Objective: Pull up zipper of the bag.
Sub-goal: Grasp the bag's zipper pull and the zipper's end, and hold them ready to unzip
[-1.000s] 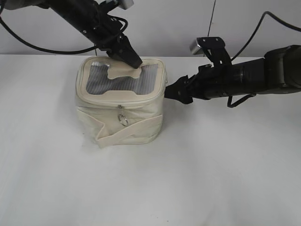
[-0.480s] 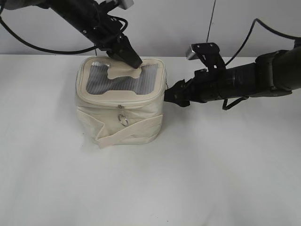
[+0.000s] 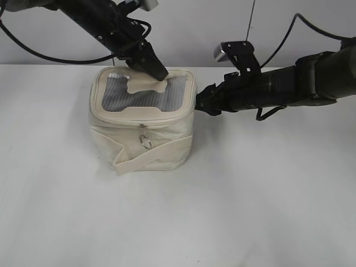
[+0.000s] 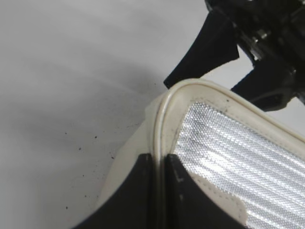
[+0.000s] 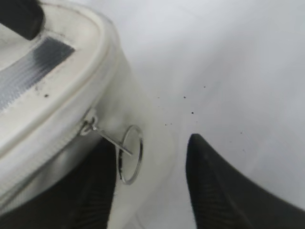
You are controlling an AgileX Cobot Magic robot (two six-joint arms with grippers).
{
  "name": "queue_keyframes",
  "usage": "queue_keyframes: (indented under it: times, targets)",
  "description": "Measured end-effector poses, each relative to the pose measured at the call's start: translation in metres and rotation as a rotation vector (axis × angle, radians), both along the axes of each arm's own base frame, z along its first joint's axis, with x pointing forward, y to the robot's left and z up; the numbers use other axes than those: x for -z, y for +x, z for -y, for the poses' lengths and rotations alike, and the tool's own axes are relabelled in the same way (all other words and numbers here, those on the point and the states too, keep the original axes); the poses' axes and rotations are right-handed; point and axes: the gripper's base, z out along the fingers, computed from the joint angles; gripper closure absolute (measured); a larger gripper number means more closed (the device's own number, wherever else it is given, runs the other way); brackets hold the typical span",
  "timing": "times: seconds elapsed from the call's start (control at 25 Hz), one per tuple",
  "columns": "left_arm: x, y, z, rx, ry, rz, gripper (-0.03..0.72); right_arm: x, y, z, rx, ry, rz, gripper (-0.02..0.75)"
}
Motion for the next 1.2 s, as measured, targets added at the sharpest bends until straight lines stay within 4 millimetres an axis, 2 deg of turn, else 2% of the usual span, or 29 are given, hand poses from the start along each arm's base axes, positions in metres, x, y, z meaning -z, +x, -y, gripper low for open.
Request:
queue_keyframes:
  times: [0.16, 0.2, 0.28, 0.36, 0.48, 0.64, 0.8, 0.92, 1.12, 1.2]
  targets:
    - [0.0, 0.0, 0.0, -0.001, 0.0, 0.0, 0.643, 0.005, -0.003, -0.006, -0.019, 0.0, -0.011, 0.626]
    - [0.0, 0.0, 0.0, -0.001, 0.0, 0.0, 0.643, 0.005, -0.003, -0.007, -0.019, 0.002, -0.015, 0.671]
    - [0.0, 0.0, 0.0, -0.002, 0.0, 0.001, 0.643, 0.006, -0.003, -0.006, 0.001, 0.007, -0.03, 0.713]
    - [0.0, 0.0, 0.0, -0.006, 0.0, -0.001, 0.644, 0.004, -0.006, -0.003, 0.03, 0.0, -0.043, 0.726]
    - [0.0, 0.001, 0.0, -0.016, -0.001, -0.006, 0.644, -0.007, -0.022, 0.004, 0.045, -0.006, -0.051, 0.728]
    - [0.0, 0.001, 0.001, -0.054, -0.002, -0.028, 0.644, -0.025, -0.053, 0.012, 0.036, 0.032, -0.067, 0.728]
    - [0.0, 0.003, 0.001, -0.106, -0.004, -0.051, 0.644, -0.03, -0.081, 0.013, 0.005, 0.075, -0.103, 0.729]
    - [0.0, 0.004, 0.002, -0.151, -0.008, -0.077, 0.644, -0.031, -0.098, 0.002, -0.03, 0.082, -0.133, 0.729]
    - [0.0, 0.006, 0.003, -0.231, -0.021, -0.108, 0.644, -0.029, -0.126, -0.035, -0.139, 0.082, -0.165, 0.729]
    - [0.001, 0.006, 0.003, -0.255, -0.024, -0.127, 0.644, -0.031, -0.131, -0.048, -0.147, 0.063, -0.153, 0.728]
